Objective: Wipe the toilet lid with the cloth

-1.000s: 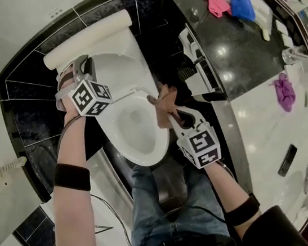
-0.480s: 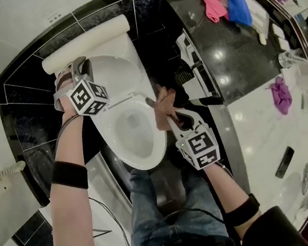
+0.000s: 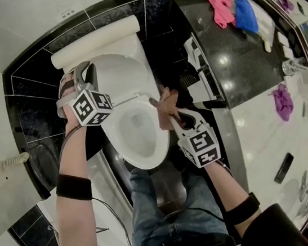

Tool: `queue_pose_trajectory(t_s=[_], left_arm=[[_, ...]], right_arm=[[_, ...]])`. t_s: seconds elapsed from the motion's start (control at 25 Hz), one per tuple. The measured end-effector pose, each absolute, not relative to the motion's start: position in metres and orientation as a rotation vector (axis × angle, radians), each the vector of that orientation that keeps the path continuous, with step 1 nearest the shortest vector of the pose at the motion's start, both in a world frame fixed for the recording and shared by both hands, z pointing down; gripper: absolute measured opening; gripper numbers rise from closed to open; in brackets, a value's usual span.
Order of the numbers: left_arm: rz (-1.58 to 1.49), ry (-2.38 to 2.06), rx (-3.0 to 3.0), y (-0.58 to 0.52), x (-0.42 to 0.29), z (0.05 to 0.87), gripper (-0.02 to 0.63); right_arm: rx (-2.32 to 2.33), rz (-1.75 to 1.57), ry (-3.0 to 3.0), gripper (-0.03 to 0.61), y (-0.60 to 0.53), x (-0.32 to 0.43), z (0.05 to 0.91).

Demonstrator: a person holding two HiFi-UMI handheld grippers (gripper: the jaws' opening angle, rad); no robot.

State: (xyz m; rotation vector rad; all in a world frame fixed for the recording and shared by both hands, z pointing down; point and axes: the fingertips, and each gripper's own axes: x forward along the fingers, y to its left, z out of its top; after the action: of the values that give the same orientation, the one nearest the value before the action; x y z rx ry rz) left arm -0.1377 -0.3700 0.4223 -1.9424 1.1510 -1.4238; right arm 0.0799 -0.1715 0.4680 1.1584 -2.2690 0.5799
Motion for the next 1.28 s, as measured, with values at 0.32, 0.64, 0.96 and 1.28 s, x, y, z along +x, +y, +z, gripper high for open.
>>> queue_pose_trajectory(t_s=[0.32, 0.64, 0.96, 1.28], left_arm=[[-1.27, 1.458, -2.08, -0.279, -0.158, 0.361, 0.007], [-1.026, 1.764, -2.307, -0.182, -0.191, 0.337, 0.002], [-0.581, 2.103, -2.576, -0.126, -0.222, 0.347, 0.0], [-0.581, 2.109, -2.57, -0.127, -0.234, 0.363, 0.0]], right_arm=[[1.068, 0.533, -2.308, 0.081, -0.172, 0.055, 0.453], [0.99, 0.463, -2.338, 0.081, -0.164, 0.034, 0.435], [0.954, 0.423, -2.362, 0.081, -0.159, 0.01, 0.437], [0.948, 0.311, -2.412, 0.081, -0.188, -0.042, 0.443]])
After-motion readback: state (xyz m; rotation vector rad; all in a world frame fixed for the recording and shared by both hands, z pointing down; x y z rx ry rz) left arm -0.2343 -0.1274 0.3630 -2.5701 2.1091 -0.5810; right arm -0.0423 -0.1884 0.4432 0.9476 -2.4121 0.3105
